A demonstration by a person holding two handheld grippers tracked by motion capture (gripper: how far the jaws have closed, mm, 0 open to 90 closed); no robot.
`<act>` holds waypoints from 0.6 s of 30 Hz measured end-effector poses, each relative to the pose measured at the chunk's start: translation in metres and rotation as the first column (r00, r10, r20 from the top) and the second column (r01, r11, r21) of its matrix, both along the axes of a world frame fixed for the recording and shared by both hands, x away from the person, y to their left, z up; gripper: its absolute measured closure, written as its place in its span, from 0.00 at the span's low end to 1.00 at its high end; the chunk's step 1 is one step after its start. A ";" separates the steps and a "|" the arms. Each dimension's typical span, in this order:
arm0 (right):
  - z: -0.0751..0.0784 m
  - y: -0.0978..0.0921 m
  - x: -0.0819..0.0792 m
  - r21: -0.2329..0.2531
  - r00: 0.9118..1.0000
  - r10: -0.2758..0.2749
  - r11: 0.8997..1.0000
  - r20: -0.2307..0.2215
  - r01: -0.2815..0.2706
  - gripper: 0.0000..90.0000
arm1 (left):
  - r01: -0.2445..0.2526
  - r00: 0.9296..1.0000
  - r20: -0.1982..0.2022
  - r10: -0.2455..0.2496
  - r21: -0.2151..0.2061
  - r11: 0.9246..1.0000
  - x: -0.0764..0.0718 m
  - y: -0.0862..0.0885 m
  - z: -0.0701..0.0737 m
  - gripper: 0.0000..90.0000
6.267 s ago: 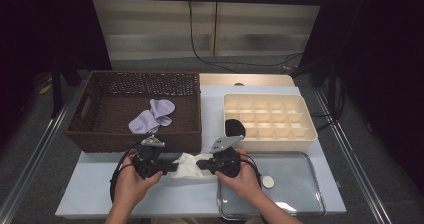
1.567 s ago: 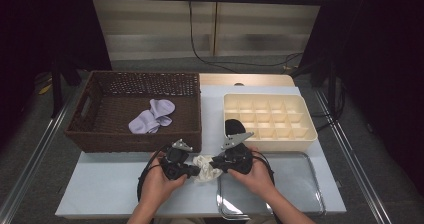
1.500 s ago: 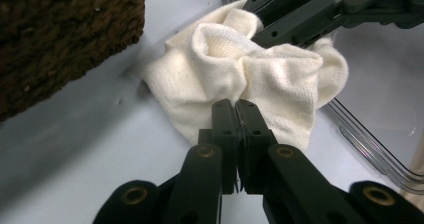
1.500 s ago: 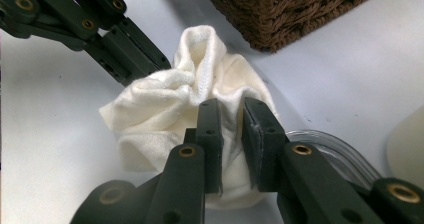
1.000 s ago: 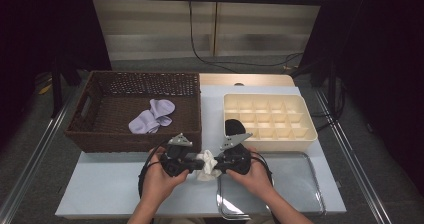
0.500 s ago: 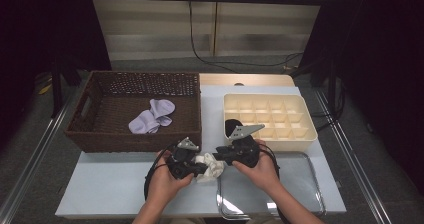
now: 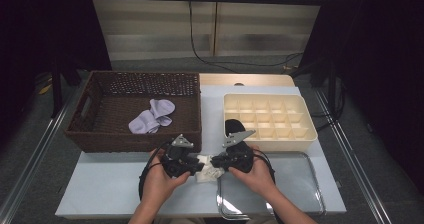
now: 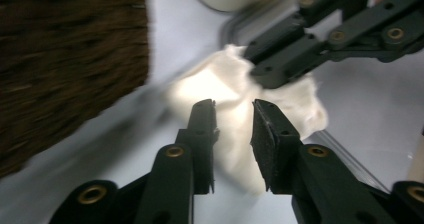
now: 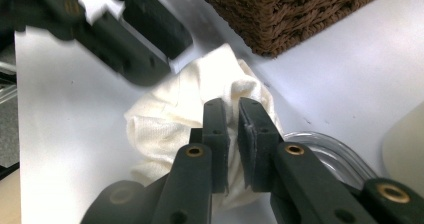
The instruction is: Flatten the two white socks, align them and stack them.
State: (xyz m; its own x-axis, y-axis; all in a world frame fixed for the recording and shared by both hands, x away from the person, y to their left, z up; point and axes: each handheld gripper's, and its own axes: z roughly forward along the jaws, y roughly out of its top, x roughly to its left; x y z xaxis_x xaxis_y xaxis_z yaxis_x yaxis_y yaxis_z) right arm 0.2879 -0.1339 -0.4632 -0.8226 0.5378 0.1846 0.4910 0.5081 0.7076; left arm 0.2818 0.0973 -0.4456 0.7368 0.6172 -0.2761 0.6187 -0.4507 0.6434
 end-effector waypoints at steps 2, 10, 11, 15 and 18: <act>-0.001 -0.002 0.000 0.010 1.000 -0.004 1.000 -0.007 0.004 0.92 | -0.023 1.000 -0.018 0.023 0.003 1.000 0.001 0.003 -0.004 0.74; -0.004 -0.004 -0.003 0.021 1.000 -0.007 1.000 0.010 0.007 0.92 | -0.034 0.995 -0.090 0.032 -0.021 0.999 0.004 -0.001 -0.022 0.72; -0.004 -0.004 -0.003 0.021 1.000 -0.007 1.000 0.010 0.007 0.92 | -0.028 0.995 -0.094 0.027 -0.019 0.999 0.004 -0.001 -0.023 0.72; -0.004 -0.004 -0.003 0.024 1.000 -0.006 1.000 0.011 0.006 0.92 | -0.012 0.995 -0.098 0.012 -0.002 1.000 0.004 -0.005 -0.026 0.79; -0.003 -0.003 -0.003 0.023 1.000 -0.005 1.000 0.011 0.005 0.92 | -0.005 0.993 -0.114 0.004 -0.005 1.000 0.004 -0.006 -0.025 0.90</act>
State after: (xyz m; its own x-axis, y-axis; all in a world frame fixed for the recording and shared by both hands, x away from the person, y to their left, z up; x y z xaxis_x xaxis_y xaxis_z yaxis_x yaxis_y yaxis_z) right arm 0.2846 -0.1372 -0.4664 -0.8219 0.5379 0.1876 0.4856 0.4894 0.7243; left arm 0.2858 0.0913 -0.4709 0.6974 0.6190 -0.3611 0.6903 -0.4448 0.5707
